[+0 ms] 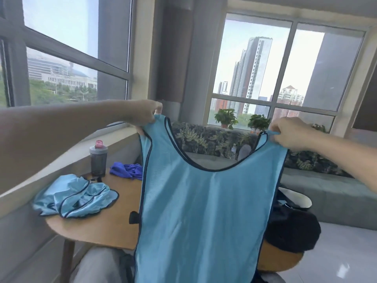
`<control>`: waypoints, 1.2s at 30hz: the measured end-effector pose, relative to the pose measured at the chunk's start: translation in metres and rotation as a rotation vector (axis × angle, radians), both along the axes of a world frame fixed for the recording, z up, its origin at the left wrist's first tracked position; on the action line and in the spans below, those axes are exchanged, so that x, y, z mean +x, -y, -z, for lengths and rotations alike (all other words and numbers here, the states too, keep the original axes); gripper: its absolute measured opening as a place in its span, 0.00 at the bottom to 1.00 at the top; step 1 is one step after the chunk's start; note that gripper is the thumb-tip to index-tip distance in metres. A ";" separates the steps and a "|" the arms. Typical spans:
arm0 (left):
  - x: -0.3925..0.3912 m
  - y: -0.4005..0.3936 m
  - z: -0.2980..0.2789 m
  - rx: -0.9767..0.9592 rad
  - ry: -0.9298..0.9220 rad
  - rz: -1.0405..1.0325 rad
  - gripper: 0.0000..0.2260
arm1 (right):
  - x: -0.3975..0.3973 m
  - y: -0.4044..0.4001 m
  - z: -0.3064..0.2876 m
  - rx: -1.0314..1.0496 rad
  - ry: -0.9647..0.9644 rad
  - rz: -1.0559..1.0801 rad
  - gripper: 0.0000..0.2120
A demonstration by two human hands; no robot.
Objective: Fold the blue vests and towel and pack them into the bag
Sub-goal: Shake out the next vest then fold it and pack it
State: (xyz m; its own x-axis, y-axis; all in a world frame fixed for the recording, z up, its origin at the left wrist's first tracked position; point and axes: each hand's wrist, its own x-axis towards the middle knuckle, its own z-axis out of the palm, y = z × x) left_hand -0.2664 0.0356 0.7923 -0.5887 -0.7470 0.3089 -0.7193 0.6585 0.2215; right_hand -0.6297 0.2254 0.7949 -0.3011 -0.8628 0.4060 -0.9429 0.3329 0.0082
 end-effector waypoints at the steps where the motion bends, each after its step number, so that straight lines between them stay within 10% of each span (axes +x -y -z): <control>1: -0.002 0.007 0.004 -0.027 0.037 0.009 0.05 | -0.005 0.009 0.004 -0.016 -0.009 0.003 0.12; 14: -0.059 0.127 0.055 0.284 -0.303 -0.214 0.10 | -0.059 0.142 0.055 -0.146 0.288 0.084 0.06; 25: -0.072 0.145 0.105 0.148 0.004 -0.046 0.10 | -0.060 0.172 0.113 -0.042 -0.001 -0.028 0.11; 36: 0.002 0.066 0.106 0.805 -0.694 -0.307 0.06 | -0.010 0.050 0.099 -0.211 0.384 -0.094 0.10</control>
State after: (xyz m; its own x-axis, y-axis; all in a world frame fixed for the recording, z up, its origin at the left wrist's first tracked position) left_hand -0.2643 -0.0308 0.6861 -0.2308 -0.9626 -0.1416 -0.3813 -0.0444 0.9234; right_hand -0.6399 0.1756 0.6956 -0.3885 -0.8038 0.4505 -0.8907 0.2025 -0.4070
